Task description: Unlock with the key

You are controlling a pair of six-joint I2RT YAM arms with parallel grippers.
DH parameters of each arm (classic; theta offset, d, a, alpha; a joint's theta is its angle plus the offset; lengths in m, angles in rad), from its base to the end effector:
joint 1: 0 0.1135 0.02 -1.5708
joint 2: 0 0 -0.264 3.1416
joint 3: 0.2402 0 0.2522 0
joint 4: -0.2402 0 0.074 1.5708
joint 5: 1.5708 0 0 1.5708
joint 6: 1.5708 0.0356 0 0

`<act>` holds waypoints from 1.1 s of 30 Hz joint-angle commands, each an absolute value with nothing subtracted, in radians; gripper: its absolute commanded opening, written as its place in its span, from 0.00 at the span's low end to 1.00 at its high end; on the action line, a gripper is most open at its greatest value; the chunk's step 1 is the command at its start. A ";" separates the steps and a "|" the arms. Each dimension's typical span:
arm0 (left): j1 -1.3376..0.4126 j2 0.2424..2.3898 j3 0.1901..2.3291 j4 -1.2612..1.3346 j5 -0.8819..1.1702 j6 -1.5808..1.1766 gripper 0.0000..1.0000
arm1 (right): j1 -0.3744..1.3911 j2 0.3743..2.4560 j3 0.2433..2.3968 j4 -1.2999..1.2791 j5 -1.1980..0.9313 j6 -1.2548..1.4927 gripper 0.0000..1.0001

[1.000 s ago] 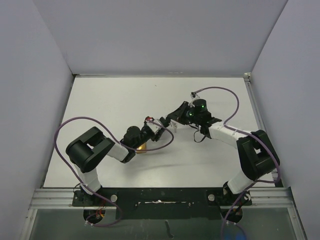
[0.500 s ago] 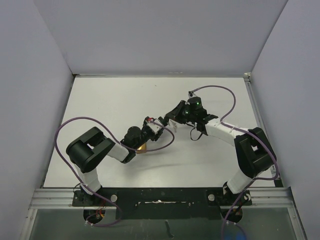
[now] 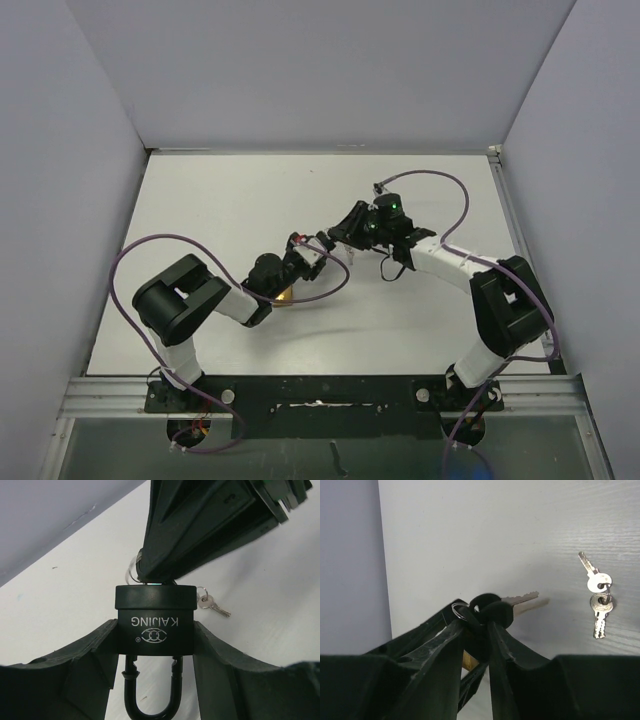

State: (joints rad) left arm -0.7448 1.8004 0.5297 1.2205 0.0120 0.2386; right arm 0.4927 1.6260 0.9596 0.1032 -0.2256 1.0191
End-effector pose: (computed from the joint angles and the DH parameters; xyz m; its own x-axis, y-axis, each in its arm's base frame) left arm 0.2344 -0.2167 0.1488 0.1264 0.2049 -0.9706 0.6759 0.6984 0.2355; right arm 0.3100 0.1755 0.2148 -0.7811 0.5228 -0.3415 0.0716 0.6183 0.7827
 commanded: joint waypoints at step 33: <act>-0.720 1.443 0.953 0.355 -0.285 -0.393 0.00 | 0.353 1.078 0.395 0.527 -0.182 0.690 0.98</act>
